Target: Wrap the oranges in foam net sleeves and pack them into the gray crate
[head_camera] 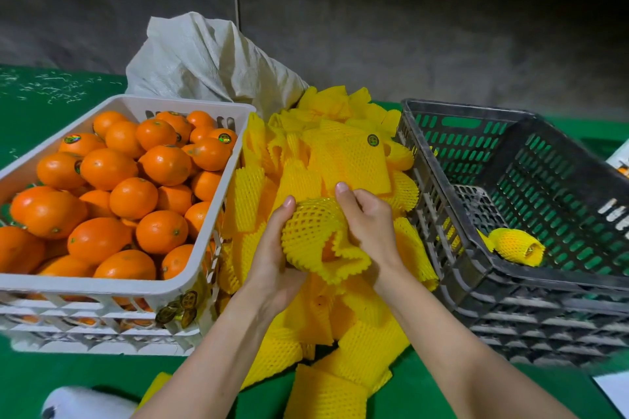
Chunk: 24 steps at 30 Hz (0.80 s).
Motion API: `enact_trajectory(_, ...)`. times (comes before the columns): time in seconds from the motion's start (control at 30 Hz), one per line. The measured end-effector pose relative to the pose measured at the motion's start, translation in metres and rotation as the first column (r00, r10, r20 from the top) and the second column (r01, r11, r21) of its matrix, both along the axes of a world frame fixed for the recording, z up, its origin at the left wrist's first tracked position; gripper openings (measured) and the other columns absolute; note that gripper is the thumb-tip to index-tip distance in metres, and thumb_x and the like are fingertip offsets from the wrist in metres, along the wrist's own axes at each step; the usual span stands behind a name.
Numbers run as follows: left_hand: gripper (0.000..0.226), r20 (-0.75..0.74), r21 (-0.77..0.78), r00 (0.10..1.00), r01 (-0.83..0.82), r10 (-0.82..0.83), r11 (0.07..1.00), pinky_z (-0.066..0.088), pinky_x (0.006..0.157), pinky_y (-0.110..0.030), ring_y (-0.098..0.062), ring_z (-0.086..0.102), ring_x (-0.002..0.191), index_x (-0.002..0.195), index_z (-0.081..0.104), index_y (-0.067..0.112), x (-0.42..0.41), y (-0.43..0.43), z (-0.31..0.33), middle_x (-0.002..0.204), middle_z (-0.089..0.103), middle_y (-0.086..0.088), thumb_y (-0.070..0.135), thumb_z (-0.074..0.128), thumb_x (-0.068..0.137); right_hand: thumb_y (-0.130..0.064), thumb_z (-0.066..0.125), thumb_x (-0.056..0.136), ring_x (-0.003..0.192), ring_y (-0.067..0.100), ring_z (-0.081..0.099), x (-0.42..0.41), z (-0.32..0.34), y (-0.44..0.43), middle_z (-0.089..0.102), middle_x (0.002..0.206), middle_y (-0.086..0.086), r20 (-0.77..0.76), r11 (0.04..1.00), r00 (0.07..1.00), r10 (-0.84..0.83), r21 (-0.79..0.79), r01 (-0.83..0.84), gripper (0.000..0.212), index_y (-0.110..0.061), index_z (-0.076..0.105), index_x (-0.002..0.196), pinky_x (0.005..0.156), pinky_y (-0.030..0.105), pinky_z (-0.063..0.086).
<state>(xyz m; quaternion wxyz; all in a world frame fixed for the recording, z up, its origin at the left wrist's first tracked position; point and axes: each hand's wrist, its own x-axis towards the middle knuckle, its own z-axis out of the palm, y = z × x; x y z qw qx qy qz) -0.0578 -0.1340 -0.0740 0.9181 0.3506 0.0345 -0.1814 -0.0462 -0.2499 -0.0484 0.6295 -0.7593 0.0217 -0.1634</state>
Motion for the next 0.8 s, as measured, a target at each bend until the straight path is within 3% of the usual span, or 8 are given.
enact_trajectory(0.1,0.043,-0.012,-0.025,1.000,0.014,-0.015,1.000,0.050,0.087,-0.045,-0.028,0.070,0.089,0.084,0.078,0.011,-0.002,-0.001,0.003,0.097,0.072,-0.015,0.044,0.068,0.060,-0.021,0.059,0.090,0.057,0.015,0.022,0.003,-0.002,0.000,0.024,0.057,0.004,-0.112,0.983,0.992,0.066,0.177,-0.045,0.048,-0.016,0.029,0.053,0.055,0.033,0.016)
enact_trajectory(0.2,0.064,-0.091,-0.100,0.995,-0.053,0.044,0.994,0.049,0.089,-0.045,-0.030,0.066,0.093,0.110,0.066,0.007,-0.001,-0.005,0.008,0.097,0.070,-0.018,0.039,0.070,0.056,-0.018,0.056,0.092,0.073,0.022,0.032,-0.001,-0.004,0.006,0.037,0.072,0.013,-0.168,0.950,0.977,0.131,0.301,-0.075,0.023,-0.007,0.048,0.072,0.063,0.037,0.025)
enact_trajectory(0.3,0.069,-0.071,-0.086,0.994,-0.093,0.087,0.992,0.054,0.079,-0.040,-0.028,0.068,0.094,0.123,0.058,0.005,-0.002,-0.007,0.014,0.102,0.070,-0.018,0.042,0.063,0.065,-0.019,0.043,0.097,0.074,0.018,0.053,-0.006,-0.007,0.003,0.060,0.073,0.008,-0.212,0.885,0.942,0.262,0.443,-0.147,0.027,-0.010,0.056,0.076,0.071,0.031,0.041)
enact_trajectory(0.4,0.041,0.031,0.029,0.987,-0.159,0.158,0.987,0.057,0.062,-0.031,-0.020,0.073,0.081,0.099,0.073,0.013,0.003,-0.008,0.014,0.089,0.075,-0.010,0.044,0.054,0.082,-0.042,0.026,0.098,0.091,0.018,0.063,-0.012,-0.014,-0.001,0.071,0.094,0.000,-0.273,0.795,0.862,0.427,0.567,-0.214,0.046,-0.019,0.065,0.093,0.091,0.042,0.045)
enact_trajectory(0.47,0.042,0.097,0.181,0.963,-0.264,0.250,0.947,0.055,0.061,-0.028,-0.012,0.072,0.073,0.072,0.077,0.022,0.005,-0.008,0.016,0.078,0.075,0.002,0.043,0.047,0.093,-0.050,0.019,0.097,0.108,0.022,0.059,-0.016,-0.017,0.004,0.065,0.113,0.003,-0.277,0.797,0.848,0.453,0.551,-0.246,0.051,-0.024,0.061,0.109,0.099,0.047,0.041)
enact_trajectory(0.57,0.057,0.370,0.446,0.840,-0.535,0.397,0.717,0.038,0.058,-0.028,-0.012,0.052,0.051,0.044,0.050,0.019,0.007,-0.004,0.011,0.053,0.055,0.008,0.047,0.046,0.094,-0.051,0.019,0.095,0.113,0.017,0.057,-0.019,-0.016,0.011,0.061,0.120,0.000,-0.268,0.848,0.889,0.372,0.488,-0.207,0.047,-0.030,0.059,0.108,0.101,0.039,0.043)
enact_trajectory(0.67,0.056,0.606,0.514,0.711,-0.692,0.357,0.507,0.019,0.052,-0.040,-0.014,0.025,0.049,0.048,0.029,0.020,0.008,0.001,0.005,0.048,0.026,0.003,0.047,0.050,0.092,-0.060,0.024,0.086,0.119,0.017,0.054,-0.019,-0.015,0.012,0.056,0.131,0.003,-0.269,0.864,0.901,0.342,0.467,-0.188,0.064,-0.022,0.053,0.129,0.104,0.042,0.041)
enact_trajectory(0.8,0.055,0.463,0.381,0.734,-0.671,0.496,0.637,0.031,0.058,-0.041,-0.025,0.026,0.060,0.056,0.038,-0.007,0.013,-0.004,0.007,0.060,0.032,-0.013,0.028,0.057,0.093,-0.072,0.034,0.072,0.096,0.016,0.064,-0.017,-0.010,0.013,0.071,0.101,-0.003,-0.340,0.844,0.876,0.342,0.520,-0.128,0.056,-0.034,0.065,0.101,0.086,0.043,0.049)
